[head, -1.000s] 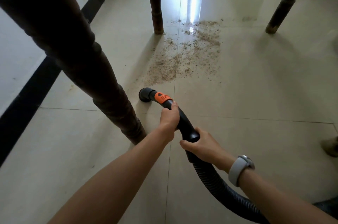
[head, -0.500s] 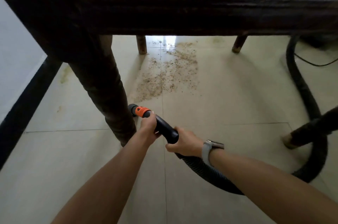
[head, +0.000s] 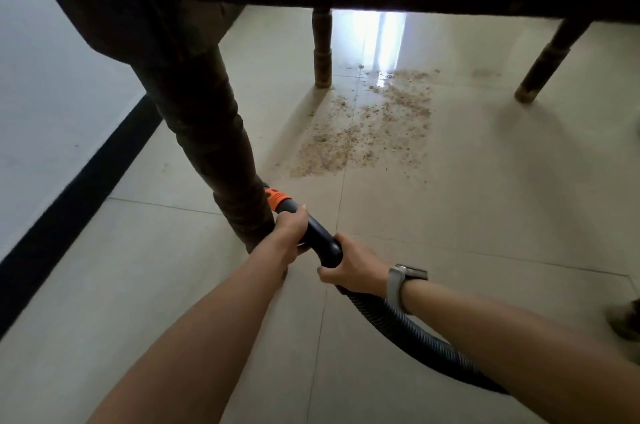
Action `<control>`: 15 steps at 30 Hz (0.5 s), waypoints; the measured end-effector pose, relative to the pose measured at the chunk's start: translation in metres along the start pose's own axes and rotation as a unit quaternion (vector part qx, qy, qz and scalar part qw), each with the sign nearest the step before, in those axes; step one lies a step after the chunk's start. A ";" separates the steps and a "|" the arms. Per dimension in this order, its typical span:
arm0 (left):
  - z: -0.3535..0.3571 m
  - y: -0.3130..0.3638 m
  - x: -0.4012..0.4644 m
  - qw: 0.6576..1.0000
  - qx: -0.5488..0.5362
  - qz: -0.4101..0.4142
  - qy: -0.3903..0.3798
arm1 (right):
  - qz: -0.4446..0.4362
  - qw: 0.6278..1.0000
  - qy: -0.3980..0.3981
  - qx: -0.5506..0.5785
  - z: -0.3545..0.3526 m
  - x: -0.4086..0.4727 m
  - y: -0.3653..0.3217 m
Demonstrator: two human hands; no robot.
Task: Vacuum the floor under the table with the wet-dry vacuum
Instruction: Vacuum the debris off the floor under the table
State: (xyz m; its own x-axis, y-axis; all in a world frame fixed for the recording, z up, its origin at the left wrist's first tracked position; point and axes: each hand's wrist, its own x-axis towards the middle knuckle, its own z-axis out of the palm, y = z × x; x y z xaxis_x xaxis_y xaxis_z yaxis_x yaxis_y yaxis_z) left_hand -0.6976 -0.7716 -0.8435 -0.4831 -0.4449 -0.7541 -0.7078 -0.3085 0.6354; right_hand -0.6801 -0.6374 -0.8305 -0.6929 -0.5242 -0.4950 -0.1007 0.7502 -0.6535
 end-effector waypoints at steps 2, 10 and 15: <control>0.000 0.002 -0.001 1.000 0.001 0.007 0.017 | -0.002 1.000 -0.005 0.000 -0.001 0.008 -0.003; 0.005 0.011 0.002 0.999 -0.028 0.023 0.025 | -0.001 1.000 -0.018 0.007 -0.010 0.020 -0.009; 0.014 -0.002 -0.001 0.999 -0.030 0.027 0.032 | 0.001 1.000 -0.003 -0.001 -0.006 0.012 0.001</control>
State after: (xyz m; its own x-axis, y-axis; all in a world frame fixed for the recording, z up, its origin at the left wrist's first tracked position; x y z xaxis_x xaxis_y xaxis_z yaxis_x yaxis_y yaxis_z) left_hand -0.7027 -0.7590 -0.8458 -0.4841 -0.5141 -0.7081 -0.6495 -0.3312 0.6845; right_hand -0.6930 -0.6402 -0.8337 -0.6886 -0.5250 -0.5003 -0.1011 0.7526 -0.6507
